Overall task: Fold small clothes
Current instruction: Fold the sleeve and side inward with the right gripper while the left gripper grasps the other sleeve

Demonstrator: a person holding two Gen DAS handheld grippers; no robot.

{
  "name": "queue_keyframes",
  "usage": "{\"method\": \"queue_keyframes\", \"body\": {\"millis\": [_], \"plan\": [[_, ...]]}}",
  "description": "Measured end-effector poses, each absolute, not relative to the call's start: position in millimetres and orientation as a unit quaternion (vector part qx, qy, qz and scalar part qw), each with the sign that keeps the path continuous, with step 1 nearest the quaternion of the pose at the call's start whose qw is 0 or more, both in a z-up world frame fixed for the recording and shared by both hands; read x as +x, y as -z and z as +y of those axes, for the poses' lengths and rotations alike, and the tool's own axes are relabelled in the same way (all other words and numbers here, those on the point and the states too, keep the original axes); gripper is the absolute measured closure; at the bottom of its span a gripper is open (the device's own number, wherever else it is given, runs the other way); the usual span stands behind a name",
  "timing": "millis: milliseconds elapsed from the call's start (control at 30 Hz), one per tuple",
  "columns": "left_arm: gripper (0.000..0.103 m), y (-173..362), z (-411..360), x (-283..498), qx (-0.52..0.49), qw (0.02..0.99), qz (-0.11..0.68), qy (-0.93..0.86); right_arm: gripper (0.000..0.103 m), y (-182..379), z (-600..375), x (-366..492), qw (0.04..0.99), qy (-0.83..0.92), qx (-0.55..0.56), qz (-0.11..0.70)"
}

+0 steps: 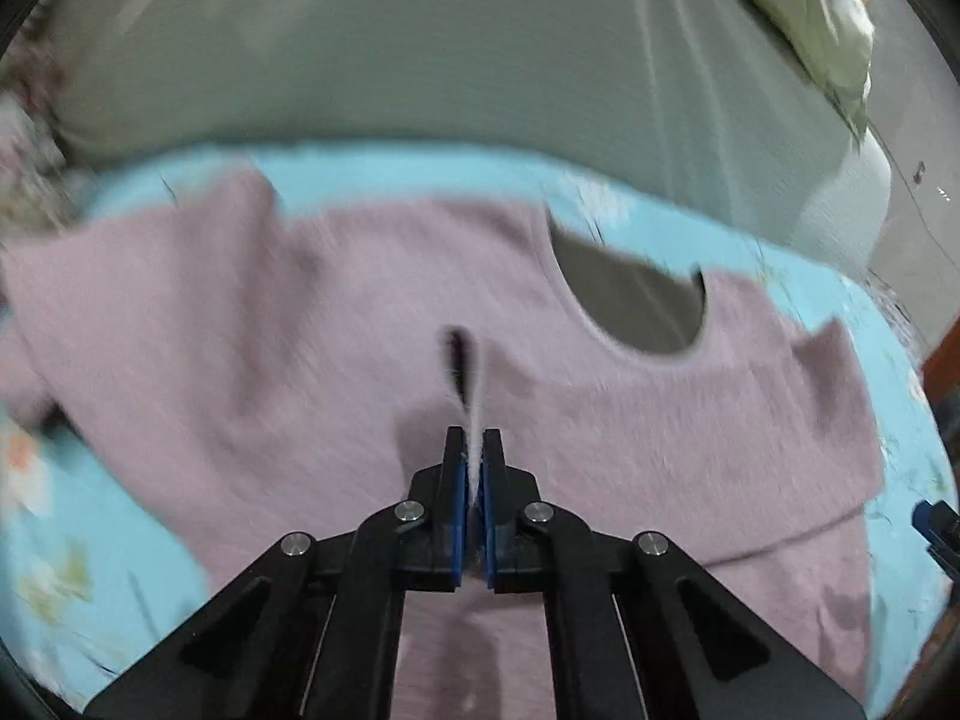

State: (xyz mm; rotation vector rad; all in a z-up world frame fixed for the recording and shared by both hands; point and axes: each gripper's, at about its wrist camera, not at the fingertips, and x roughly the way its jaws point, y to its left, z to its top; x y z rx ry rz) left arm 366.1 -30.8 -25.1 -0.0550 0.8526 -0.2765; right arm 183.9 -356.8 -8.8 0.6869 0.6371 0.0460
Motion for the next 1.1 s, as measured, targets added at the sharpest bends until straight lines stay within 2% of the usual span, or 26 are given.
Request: {"method": "queue_keyframes", "body": {"millis": [133, 200, 267, 300, 400, 533, 567, 600, 633, 667, 800, 933, 967, 1100], "plan": [[0.101, 5.5, -2.2, 379.2, 0.006, 0.925, 0.375, 0.060, 0.080, 10.7, -381.0, 183.4, 0.893, 0.042, 0.318, 0.317], [0.101, 6.6, 10.1, 386.2, -0.004, 0.924, 0.379, 0.050, 0.075, 14.7, -393.1, 186.5, 0.888, 0.064, 0.323, 0.322], [0.101, 8.8, 19.8, 390.3, -0.017, 0.922, 0.385, 0.046, 0.052, 19.0, -405.8, 195.3, 0.883, 0.083, 0.323, 0.331], [0.101, 7.9, 24.1, 388.8, -0.017, 0.922, 0.385, 0.049, 0.046, 20.6, -411.0, 201.9, 0.882, 0.087, 0.321, 0.335], [0.101, 9.3, 20.8, 383.7, -0.005, 0.923, 0.381, 0.052, 0.046, 24.9, -420.9, 228.3, 0.882, 0.085, 0.308, 0.346], [0.100, 17.1, 6.1, 379.1, 0.006, 0.919, 0.389, 0.057, 0.046, 47.9, -427.0, 273.8, 0.864, 0.085, 0.289, 0.403], [0.100, 17.6, 4.6, 378.2, 0.008, 0.919, 0.390, 0.058, 0.047, 54.2, -427.2, 281.1, 0.859, 0.085, 0.286, 0.415], [0.100, 17.4, 4.0, 378.1, 0.008, 0.918, 0.391, 0.059, 0.052, 62.2, -427.5, 287.6, 0.853, 0.087, 0.284, 0.429], [0.100, 18.3, 2.8, 378.0, 0.008, 0.917, 0.394, 0.062, 0.091, 66.8, -428.1, 289.8, 0.851, 0.089, 0.284, 0.434], [0.100, 18.6, 2.0, 378.0, 0.009, 0.916, 0.395, 0.063, 0.096, 68.3, -430.6, 289.2, 0.849, 0.087, 0.289, 0.433], [0.100, 19.1, -5.6, 375.2, 0.017, 0.916, 0.395, 0.073, 0.096, 52.5, -443.9, 268.6, 0.862, 0.102, 0.288, 0.404], [0.100, 35.2, -10.3, 382.0, 0.021, 0.908, 0.412, 0.069, 0.095, 60.2, -445.9, 270.9, 0.854, 0.111, 0.273, 0.428], [0.100, 40.4, -8.7, 384.1, 0.017, 0.905, 0.419, 0.069, 0.090, 52.6, -444.2, 266.5, 0.858, 0.125, 0.266, 0.422], [0.099, 53.2, 2.9, 386.1, 0.001, 0.898, 0.434, 0.064, 0.090, 14.0, -426.3, 238.8, 0.885, 0.150, 0.251, 0.361]]}}
